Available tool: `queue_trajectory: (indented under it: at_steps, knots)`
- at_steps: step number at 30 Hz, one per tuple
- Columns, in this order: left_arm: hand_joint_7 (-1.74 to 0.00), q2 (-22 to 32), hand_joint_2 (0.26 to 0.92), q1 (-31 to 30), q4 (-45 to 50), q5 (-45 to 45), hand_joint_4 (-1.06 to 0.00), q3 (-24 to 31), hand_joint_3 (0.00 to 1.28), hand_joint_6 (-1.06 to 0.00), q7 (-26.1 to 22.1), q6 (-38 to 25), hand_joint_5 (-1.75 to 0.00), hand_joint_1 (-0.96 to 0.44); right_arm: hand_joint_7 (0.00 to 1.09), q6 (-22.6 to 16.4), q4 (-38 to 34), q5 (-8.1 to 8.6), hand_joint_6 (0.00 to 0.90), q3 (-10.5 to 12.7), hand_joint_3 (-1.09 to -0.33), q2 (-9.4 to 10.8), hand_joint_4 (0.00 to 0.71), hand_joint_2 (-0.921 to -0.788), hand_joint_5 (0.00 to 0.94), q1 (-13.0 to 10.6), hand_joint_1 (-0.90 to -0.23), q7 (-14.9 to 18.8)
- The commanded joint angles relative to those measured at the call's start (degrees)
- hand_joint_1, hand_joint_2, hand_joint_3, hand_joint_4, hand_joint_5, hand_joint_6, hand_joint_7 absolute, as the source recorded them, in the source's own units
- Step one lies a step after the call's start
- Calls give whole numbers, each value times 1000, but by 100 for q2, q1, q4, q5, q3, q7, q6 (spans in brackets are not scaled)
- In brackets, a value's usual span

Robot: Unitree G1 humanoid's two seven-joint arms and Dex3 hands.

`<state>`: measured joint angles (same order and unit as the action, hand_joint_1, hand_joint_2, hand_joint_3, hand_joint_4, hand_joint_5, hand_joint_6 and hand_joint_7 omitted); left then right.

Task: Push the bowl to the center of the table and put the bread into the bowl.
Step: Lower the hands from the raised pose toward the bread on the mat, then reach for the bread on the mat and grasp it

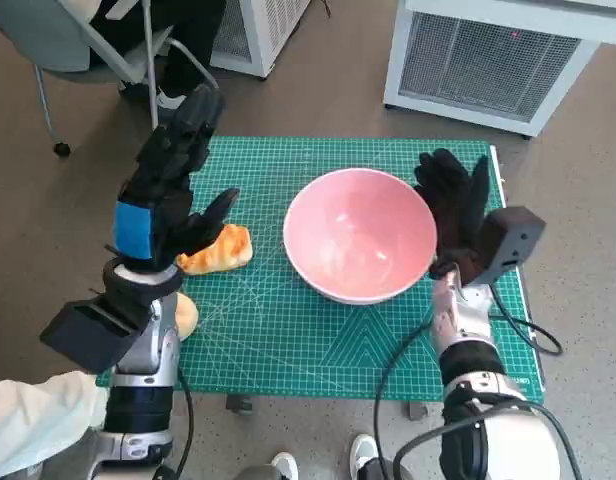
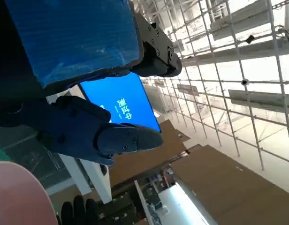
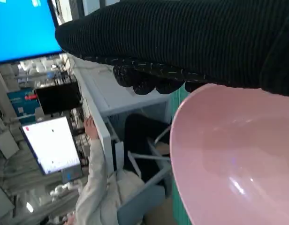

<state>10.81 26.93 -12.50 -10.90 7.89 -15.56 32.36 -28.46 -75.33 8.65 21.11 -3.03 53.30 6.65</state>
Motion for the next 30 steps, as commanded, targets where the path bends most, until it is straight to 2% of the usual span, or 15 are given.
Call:
queue_trajectory:
  at_steps: [1, 7, 13, 18, 21, 25, 30]
  knots:
    - [0, 69, 921, -115, 164, 90, -333, 40, 278, -470, 56, -24, 0, -519, 271, 165, -119, -91, 80, -41, -846, 99, 176, -921, 0, 11, -473, -112]
    - [0, 186, 921, -222, 239, 174, -331, 90, 282, -468, 81, -7, 0, -523, 261, 149, -96, -136, 83, -112, -840, 1, 176, -921, 2, 43, -497, -102]
    - [0, 521, 921, -214, 72, 472, -331, 222, 304, -461, 103, 61, 0, -520, 253, -107, 21, -201, 85, -162, -831, -161, 181, -921, 3, 124, -536, -23]
    - [0, 1061, 921, -117, -127, 904, -298, 293, 319, -439, 83, -94, 0, -522, 259, -804, 329, -331, 92, -325, -831, -245, 188, -921, 6, 178, -542, -1]
    - [0, 1386, 921, -23, -225, 1128, -271, 270, 324, -429, 32, -271, 0, -540, 395, -1325, 571, -367, 33, -449, -846, -313, 215, -921, 9, 172, -535, 134]
    - [0, 1804, 921, 136, -361, 1402, -242, 168, 315, -422, -104, -552, 0, -576, 494, -2048, 930, -306, 6, -595, -855, -374, 242, -921, 16, 149, -527, 491]
    - [-1, 2332, 921, 361, -450, 1956, -224, -85, 267, -407, -272, -1016, 0, -607, 551, -2840, 1617, -52, 0, -809, -853, -409, 243, -921, 14, 3, -530, 1200]
